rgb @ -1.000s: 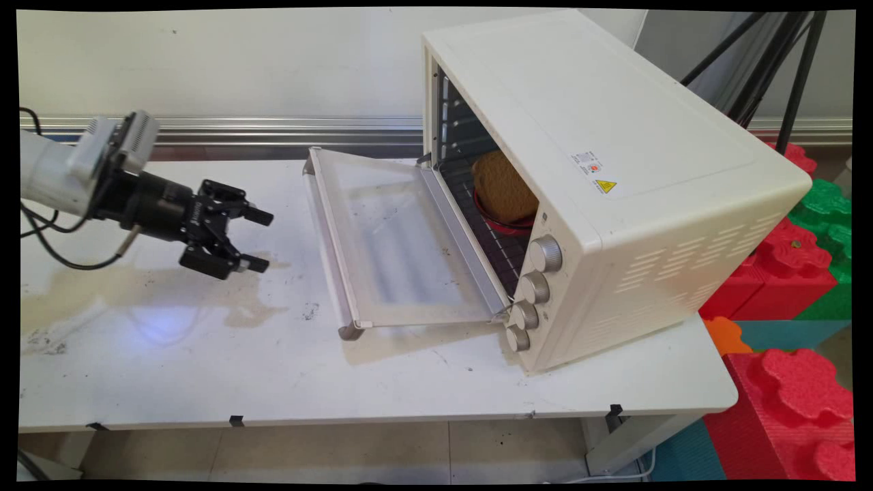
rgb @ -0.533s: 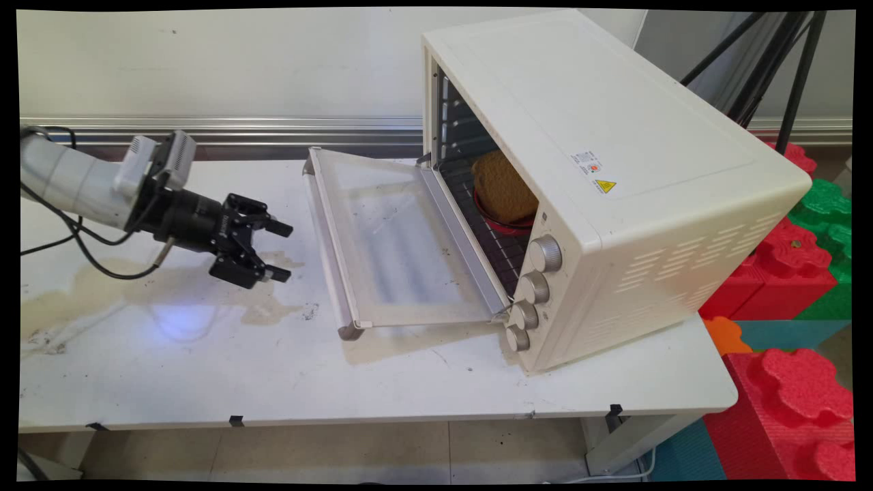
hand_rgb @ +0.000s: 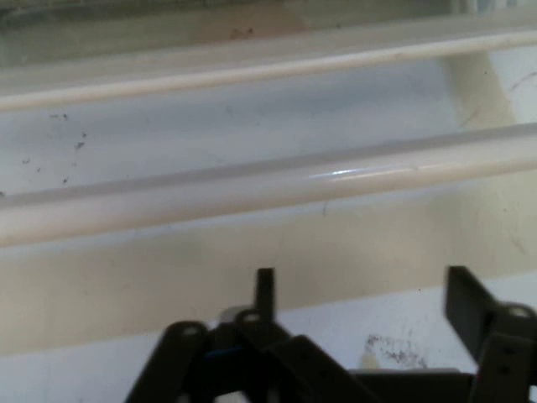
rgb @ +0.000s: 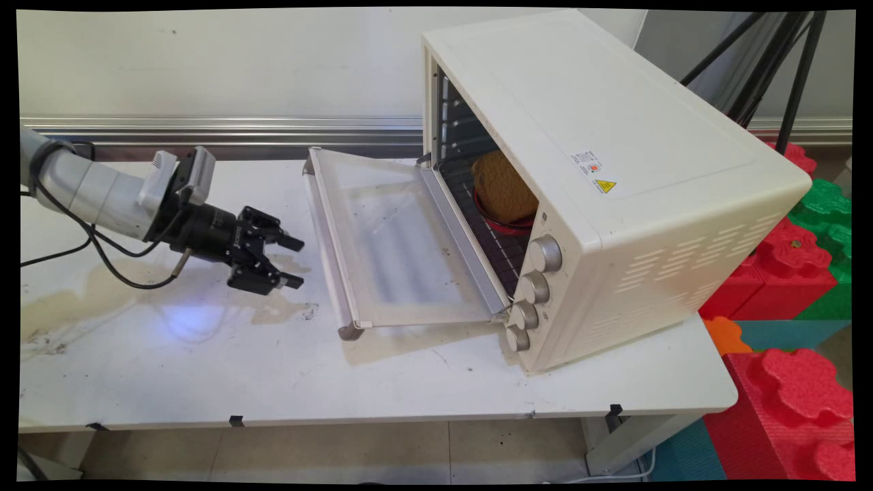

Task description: Close the oven

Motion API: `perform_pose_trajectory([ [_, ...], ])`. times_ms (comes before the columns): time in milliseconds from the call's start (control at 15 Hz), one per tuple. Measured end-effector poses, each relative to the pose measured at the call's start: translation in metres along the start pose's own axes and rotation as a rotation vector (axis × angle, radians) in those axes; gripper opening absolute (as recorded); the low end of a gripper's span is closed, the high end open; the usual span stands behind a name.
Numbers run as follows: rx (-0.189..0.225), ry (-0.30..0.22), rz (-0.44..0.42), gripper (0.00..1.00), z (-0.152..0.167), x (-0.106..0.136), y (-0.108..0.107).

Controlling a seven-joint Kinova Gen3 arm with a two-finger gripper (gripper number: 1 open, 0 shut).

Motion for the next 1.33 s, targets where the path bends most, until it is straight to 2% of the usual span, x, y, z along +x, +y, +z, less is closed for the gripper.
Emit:
perform_pose_trajectory([
  [733, 0.003, 0.001, 0.003, 0.00, 0.017, -0.001, 0.000],
  [1333, 0.030, 0.053, -0.005, 0.00, 0.032, 0.014, -0.002],
])
